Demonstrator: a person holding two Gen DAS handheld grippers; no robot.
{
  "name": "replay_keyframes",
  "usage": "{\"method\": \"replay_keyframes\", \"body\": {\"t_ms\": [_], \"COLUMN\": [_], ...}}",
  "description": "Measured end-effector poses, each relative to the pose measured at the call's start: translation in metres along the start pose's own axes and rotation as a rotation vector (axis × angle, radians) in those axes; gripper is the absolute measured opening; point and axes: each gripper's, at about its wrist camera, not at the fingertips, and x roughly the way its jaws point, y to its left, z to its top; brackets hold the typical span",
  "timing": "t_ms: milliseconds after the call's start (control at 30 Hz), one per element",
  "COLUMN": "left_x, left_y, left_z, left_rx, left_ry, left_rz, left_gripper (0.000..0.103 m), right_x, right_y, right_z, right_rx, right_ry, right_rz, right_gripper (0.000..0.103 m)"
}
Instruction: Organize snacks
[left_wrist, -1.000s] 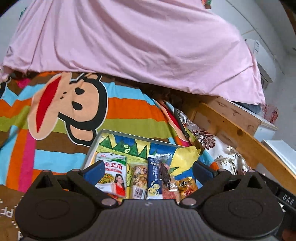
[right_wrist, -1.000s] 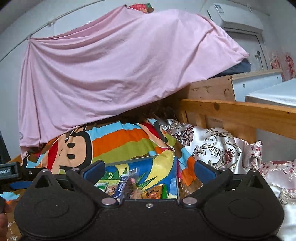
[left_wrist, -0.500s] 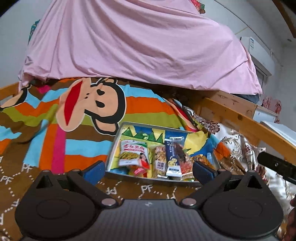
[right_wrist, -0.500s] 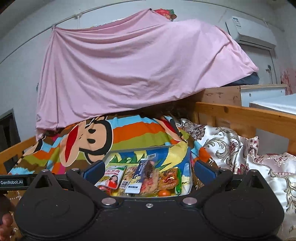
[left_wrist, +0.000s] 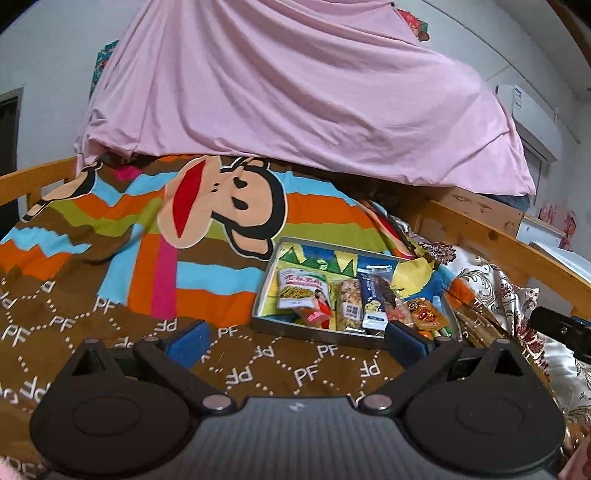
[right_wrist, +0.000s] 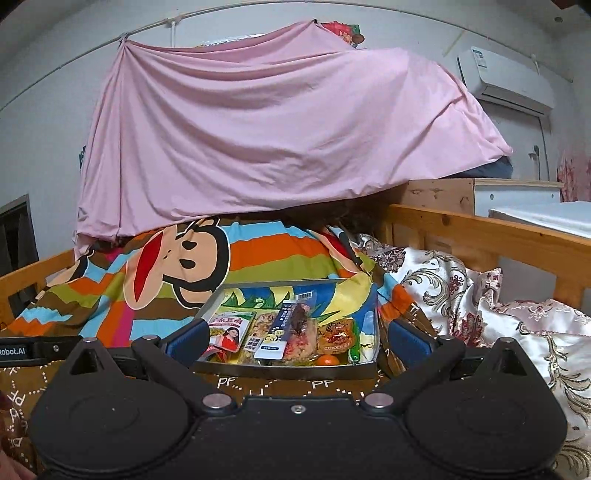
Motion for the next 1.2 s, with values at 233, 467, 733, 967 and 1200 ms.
{"method": "replay_keyframes", "body": {"t_ms": [233, 467, 733, 967, 1200], "left_x": [-0.008, -0.013, -0.016, -0.011, 0.0], "left_y": [0.006, 0.005, 0.002, 0.0, -0.004], "left_z": [-0.009, -0.017, -0.023, -0.028, -0.036], "left_rx": [-0.005, 0.012, 0.033, 0.045, 0.068], "left_ry": [0.012, 0.022, 0.038, 0.077, 0.155], "left_rz": [0.008, 0.005, 0.01, 0.031, 0.06], "left_gripper": [0.102, 0.102, 0.102, 0.103, 0.102], "right_x": [-0.009, -0.015, -0.017, -0.01, 0.002], "right_y": [0.01, 0.014, 0.017, 0.022, 0.025], "right_z": [-0.005, -0.007, -0.01, -0.015, -0.022], "right_rx": [-0.034, -0.048, -0.047, -0.07, -0.092], "right_ry": [-0.001, 0.004, 0.028, 0.087, 0.169], "right_rz": [-0.004, -0.02, -0.028, -0.036, -0.043], "right_gripper": [0.102, 0.102, 0.102, 0.102, 0.102]}}
